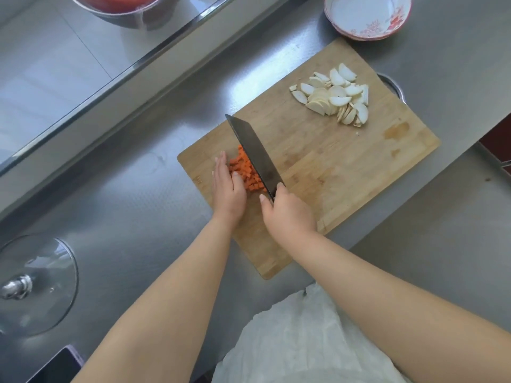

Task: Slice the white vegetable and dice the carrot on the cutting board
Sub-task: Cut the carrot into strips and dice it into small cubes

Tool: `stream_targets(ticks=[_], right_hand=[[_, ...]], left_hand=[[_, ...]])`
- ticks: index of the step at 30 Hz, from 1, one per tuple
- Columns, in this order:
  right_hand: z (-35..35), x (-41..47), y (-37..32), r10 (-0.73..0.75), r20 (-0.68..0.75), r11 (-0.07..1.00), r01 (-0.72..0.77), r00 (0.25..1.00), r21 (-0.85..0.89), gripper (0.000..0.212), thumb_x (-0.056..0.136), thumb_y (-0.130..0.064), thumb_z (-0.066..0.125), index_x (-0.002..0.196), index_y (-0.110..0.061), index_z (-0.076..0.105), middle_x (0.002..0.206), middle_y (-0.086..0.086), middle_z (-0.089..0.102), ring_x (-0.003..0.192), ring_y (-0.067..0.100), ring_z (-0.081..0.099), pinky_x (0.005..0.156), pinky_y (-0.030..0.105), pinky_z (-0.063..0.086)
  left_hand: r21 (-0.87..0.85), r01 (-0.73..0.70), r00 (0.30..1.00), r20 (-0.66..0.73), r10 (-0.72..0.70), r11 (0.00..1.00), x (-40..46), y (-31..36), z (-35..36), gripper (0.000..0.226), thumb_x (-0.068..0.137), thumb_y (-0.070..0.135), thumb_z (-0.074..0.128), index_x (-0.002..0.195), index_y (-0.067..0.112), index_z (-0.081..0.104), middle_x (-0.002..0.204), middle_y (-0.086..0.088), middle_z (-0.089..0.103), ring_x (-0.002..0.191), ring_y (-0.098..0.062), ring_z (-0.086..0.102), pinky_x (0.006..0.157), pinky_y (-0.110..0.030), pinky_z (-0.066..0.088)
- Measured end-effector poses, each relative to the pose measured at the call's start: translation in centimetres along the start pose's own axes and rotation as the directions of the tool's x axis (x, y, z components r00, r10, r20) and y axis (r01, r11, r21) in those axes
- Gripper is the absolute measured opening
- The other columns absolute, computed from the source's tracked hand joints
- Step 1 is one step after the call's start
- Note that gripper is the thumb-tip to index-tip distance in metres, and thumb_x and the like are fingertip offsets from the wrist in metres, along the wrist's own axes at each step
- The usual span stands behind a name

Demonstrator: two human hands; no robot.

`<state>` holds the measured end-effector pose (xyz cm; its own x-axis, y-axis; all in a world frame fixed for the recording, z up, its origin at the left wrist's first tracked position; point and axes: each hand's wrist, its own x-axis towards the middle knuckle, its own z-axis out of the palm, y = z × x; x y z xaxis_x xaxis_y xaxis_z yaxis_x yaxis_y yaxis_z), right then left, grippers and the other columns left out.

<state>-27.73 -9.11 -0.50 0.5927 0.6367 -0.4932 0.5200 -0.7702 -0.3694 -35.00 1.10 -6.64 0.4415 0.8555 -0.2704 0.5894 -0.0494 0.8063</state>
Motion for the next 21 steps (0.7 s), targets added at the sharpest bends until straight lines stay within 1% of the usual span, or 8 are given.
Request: stream_targets(ticks=[5, 10, 12, 14, 16, 18, 19, 21], right_hand=[[-1.0, -0.1, 0.0, -0.035, 0.049, 0.996, 0.031, 0.998, 0.080, 0.045, 0.100, -0.037, 0.036, 0.134, -0.011, 0.047, 0.113, 0.008, 0.066, 0.100, 0.028, 0.062, 0.075, 0.034, 0.052], [-5.6, 0.6, 3.1, -0.011, 0.093, 0.989, -0.003, 0.996, 0.147, 0.021, 0.094, -0.031, 0.045, 0.103, -0.019, 0.060, 0.074, -0.002, 0.062, 0.069, 0.021, 0.059, 0.061, 0.033, 0.050], [-7.7, 1.1, 4.5, -0.023, 0.137, 0.982, -0.003, 0.990, 0.188, 0.014, 0.095, -0.031, 0.049, 0.099, -0.020, 0.057, 0.072, 0.002, 0.061, 0.067, 0.020, 0.059, 0.060, 0.035, 0.049], [-9.7, 1.8, 5.7, -0.036, 0.204, 0.975, -0.010, 0.978, 0.222, 0.011, 0.096, -0.032, 0.052, 0.104, -0.025, 0.054, 0.079, 0.011, 0.063, 0.068, 0.021, 0.059, 0.063, 0.040, 0.053], [-11.2, 2.9, 6.8, -0.062, 0.287, 0.985, 0.012, 0.956, 0.175, 0.017, 0.096, -0.030, 0.054, 0.113, -0.027, 0.056, 0.085, 0.013, 0.063, 0.069, 0.021, 0.058, 0.065, 0.040, 0.053], [-12.3, 4.0, 7.5, -0.095, 0.382, 0.995, 0.073, 0.919, 0.071, 0.019, 0.096, -0.027, 0.054, 0.114, -0.024, 0.057, 0.079, 0.006, 0.059, 0.068, 0.018, 0.057, 0.060, 0.032, 0.048], [-12.7, 4.5, 7.7, -0.106, 0.430, 0.993, 0.114, 0.897, 0.007, 0.017, 0.096, -0.026, 0.054, 0.113, -0.023, 0.058, 0.077, 0.002, 0.058, 0.068, 0.017, 0.058, 0.058, 0.028, 0.047], [-13.3, 5.3, 7.8, -0.129, 0.511, 0.967, 0.222, 0.850, -0.125, 0.019, 0.096, -0.027, 0.054, 0.113, -0.022, 0.060, 0.079, -0.001, 0.061, 0.070, 0.016, 0.060, 0.060, 0.028, 0.049]], left_hand=[[0.003, -0.029, 0.999, 0.030, 0.029, 1.000, 0.2, -0.3, -0.5, 0.052, 0.100, 0.013, 0.028, 0.152, 0.009, 0.018, 0.158, -0.005, 0.019, 0.146, -0.015, 0.010, 0.120, -0.041, 0.008], [-0.110, 0.040, 0.999, 0.018, -0.039, 0.993, -0.3, 0.1, -0.9, 0.051, 0.103, 0.018, 0.026, 0.152, 0.013, 0.017, 0.159, 0.001, 0.017, 0.145, -0.008, 0.011, 0.121, -0.033, 0.009], [-0.168, 0.064, 0.998, 0.003, -0.065, 0.984, -0.8, 0.2, -0.9, 0.051, 0.102, 0.021, 0.026, 0.152, 0.016, 0.017, 0.158, 0.003, 0.019, 0.144, -0.006, 0.014, 0.120, -0.030, 0.011], [-0.224, 0.094, 0.995, -0.020, -0.101, 0.970, -1.5, 0.2, -1.0, 0.050, 0.102, 0.021, 0.026, 0.152, 0.017, 0.019, 0.157, 0.003, 0.021, 0.143, -0.005, 0.017, 0.118, -0.027, 0.014], [-0.265, 0.123, 0.988, -0.059, -0.143, 0.957, -2.2, 0.1, -1.0, 0.049, 0.103, 0.019, 0.026, 0.151, 0.017, 0.021, 0.156, 0.004, 0.024, 0.141, -0.004, 0.020, 0.114, -0.022, 0.016], [-0.312, 0.158, 0.972, -0.117, -0.203, 0.937, -2.8, 0.0, -1.1, 0.047, 0.103, 0.017, 0.026, 0.150, 0.017, 0.024, 0.155, 0.004, 0.026, 0.140, -0.004, 0.022, 0.112, -0.020, 0.018], [-0.348, 0.183, 0.958, -0.146, -0.246, 0.920, -2.9, -0.1, -1.2, 0.046, 0.103, 0.017, 0.026, 0.149, 0.017, 0.027, 0.154, 0.005, 0.028, 0.140, -0.004, 0.024, 0.111, -0.020, 0.019], [-0.430, 0.222, 0.927, -0.186, -0.326, 0.875, -2.8, -0.5, -1.5, 0.044, 0.102, 0.017, 0.026, 0.145, 0.018, 0.034, 0.149, 0.005, 0.036, 0.137, -0.005, 0.030, 0.114, -0.024, 0.022]])
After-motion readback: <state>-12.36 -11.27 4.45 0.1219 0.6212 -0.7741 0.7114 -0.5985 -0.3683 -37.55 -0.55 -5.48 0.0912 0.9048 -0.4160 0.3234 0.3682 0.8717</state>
